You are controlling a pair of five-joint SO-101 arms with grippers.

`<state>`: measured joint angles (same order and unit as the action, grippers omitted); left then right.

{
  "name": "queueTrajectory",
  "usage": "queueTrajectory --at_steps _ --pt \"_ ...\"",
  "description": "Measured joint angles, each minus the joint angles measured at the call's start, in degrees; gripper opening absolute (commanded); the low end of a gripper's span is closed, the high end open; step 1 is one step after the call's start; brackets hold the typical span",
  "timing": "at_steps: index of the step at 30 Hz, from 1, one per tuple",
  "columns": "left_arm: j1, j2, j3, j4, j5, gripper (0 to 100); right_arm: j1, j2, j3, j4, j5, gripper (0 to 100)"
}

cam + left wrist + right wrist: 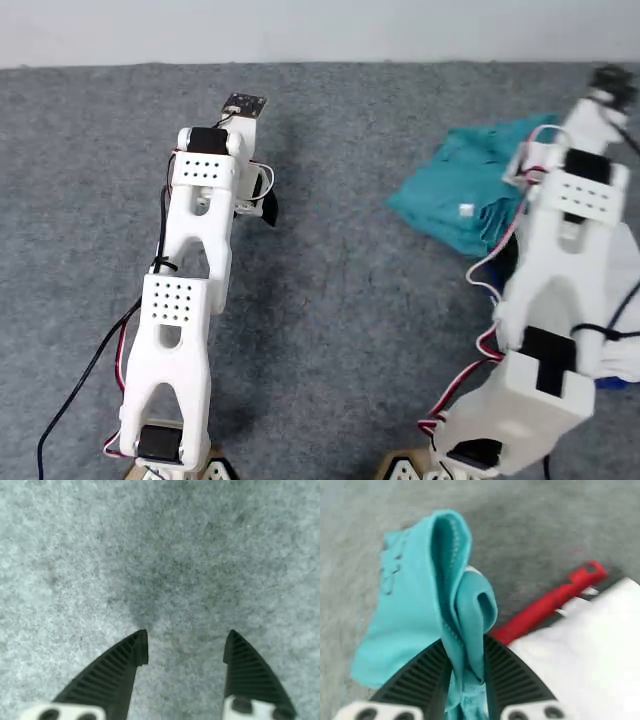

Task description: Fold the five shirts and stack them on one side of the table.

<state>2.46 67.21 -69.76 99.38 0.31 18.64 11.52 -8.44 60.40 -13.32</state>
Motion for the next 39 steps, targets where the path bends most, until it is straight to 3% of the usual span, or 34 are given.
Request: queueTrajectory --at_steps 4,13,26,39 --pt "0.00 0.00 0.00 0.00 0.00 25 3.87 0.00 -1.41 3.78 -3.96 0.9" --pt "0.00 0.00 0.00 0.00 0.00 25 8.62 0.00 -14.07 14.68 -4.40 0.9" --pt "0.00 0.00 0.00 0.00 0.00 25 3.69 0.00 -15.12 9.85 -3.34 0.9" --pt "0.00 0.00 0.00 0.00 0.00 25 8.26 0.00 -28.84 30.95 3.16 0.9"
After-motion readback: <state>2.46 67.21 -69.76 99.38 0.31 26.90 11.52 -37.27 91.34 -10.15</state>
